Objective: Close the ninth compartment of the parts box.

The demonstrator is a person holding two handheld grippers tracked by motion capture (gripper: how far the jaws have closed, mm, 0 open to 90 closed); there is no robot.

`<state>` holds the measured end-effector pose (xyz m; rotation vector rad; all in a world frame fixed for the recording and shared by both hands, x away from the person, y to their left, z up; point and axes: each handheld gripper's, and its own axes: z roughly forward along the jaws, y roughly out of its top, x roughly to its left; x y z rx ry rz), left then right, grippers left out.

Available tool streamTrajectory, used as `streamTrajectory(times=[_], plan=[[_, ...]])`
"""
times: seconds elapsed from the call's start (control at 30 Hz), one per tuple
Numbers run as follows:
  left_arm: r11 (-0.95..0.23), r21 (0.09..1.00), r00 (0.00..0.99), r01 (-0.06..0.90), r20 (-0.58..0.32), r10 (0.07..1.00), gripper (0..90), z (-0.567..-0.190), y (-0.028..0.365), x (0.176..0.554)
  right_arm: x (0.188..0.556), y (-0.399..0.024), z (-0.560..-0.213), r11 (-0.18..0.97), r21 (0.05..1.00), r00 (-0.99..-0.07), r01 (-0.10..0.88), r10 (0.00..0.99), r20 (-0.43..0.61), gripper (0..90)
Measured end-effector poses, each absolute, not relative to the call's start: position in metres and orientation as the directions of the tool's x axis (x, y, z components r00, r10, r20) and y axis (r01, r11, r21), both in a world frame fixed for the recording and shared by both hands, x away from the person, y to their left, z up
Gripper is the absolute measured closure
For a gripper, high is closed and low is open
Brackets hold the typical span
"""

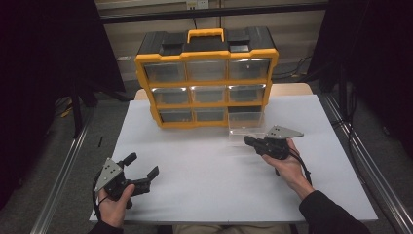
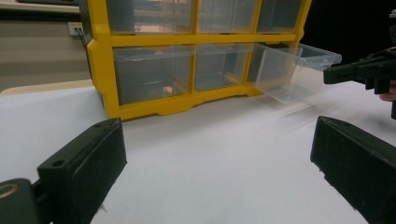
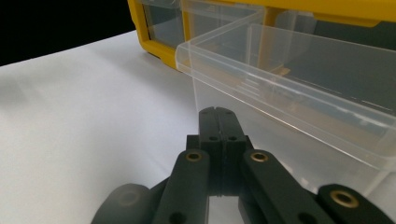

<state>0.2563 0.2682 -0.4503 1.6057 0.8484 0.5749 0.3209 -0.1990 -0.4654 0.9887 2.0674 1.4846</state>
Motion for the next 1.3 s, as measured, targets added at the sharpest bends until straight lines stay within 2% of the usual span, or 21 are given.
streamTrajectory(times=[1.3], plan=[[-0.073,0.975,0.618,0.209,-0.073,0.783,3.2,-0.451,0.267,0.257,0.337,-0.194,-0.473,0.177,0.933,-0.622,0.314,0.781,0.061,90.0]])
